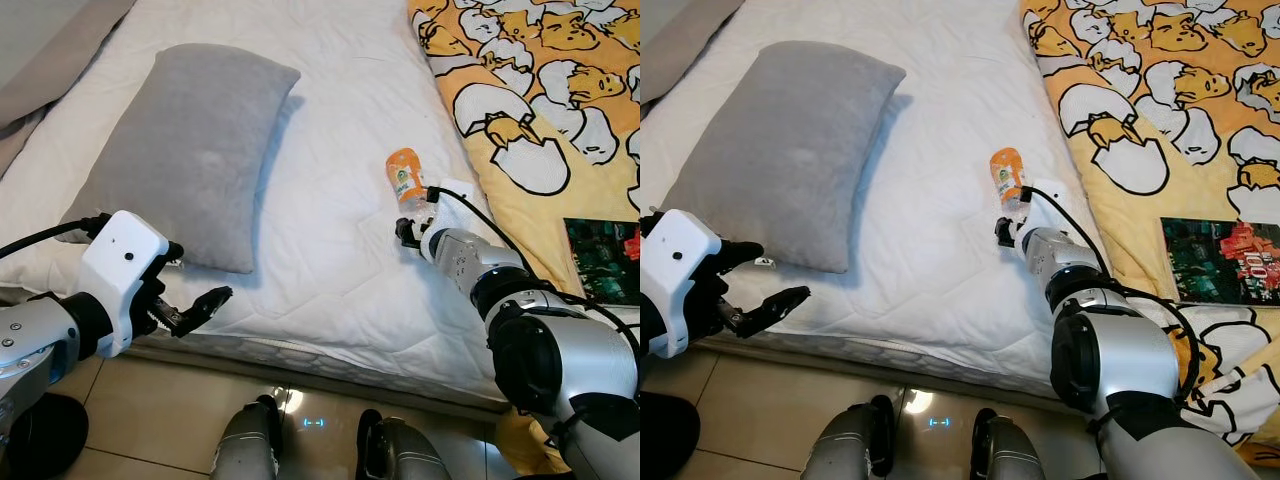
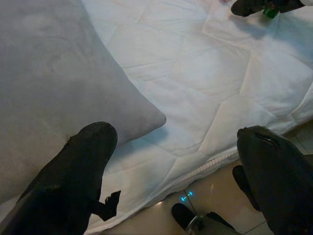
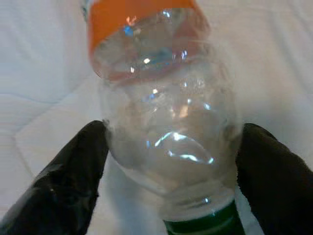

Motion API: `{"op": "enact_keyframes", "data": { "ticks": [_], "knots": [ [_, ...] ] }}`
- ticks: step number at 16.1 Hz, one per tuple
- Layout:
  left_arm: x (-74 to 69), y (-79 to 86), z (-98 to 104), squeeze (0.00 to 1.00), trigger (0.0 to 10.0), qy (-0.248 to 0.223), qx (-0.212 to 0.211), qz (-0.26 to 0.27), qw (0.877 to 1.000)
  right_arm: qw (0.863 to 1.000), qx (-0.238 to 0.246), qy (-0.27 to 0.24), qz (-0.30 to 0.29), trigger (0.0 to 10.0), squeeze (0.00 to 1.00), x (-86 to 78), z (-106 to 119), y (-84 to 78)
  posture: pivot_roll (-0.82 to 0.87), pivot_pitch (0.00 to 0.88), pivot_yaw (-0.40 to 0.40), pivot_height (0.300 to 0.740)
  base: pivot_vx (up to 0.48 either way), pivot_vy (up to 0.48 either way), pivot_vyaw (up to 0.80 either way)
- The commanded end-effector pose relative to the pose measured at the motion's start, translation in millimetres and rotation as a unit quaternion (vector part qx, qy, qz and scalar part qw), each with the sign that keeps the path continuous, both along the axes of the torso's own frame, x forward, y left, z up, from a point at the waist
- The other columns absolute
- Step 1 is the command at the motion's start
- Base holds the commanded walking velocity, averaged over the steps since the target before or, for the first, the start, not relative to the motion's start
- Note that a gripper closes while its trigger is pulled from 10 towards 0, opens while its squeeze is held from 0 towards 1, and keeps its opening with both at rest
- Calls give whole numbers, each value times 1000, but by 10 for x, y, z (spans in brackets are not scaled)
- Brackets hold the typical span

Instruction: Clean up the room

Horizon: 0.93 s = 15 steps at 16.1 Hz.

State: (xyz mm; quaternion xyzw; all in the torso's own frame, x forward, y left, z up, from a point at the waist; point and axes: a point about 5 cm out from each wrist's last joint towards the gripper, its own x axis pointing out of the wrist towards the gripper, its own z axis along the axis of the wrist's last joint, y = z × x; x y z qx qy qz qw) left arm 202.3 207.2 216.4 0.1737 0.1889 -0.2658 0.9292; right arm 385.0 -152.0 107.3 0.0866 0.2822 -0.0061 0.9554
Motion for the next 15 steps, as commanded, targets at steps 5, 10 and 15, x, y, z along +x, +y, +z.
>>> {"op": "enact_keyframes", "data": {
  "ticks": [5,10,15],
  "knots": [
    [8,5,-1,0,10000,-3,4,3,1000,1000,5,7,10,0,0,-38,-71,-5,273,262,-3,740,0,0,0],
    [-20,-51,-47,0,10000,7,-5,-8,1000,1000,-4,17,22,0,0,-66,-118,-19,266,257,-7,740,0,0,0],
    [13,-60,-92,0,10000,10,-9,-8,1000,1000,11,7,16,0,0,-54,-96,-38,236,245,-5,740,0,0,0]
  ]
}}
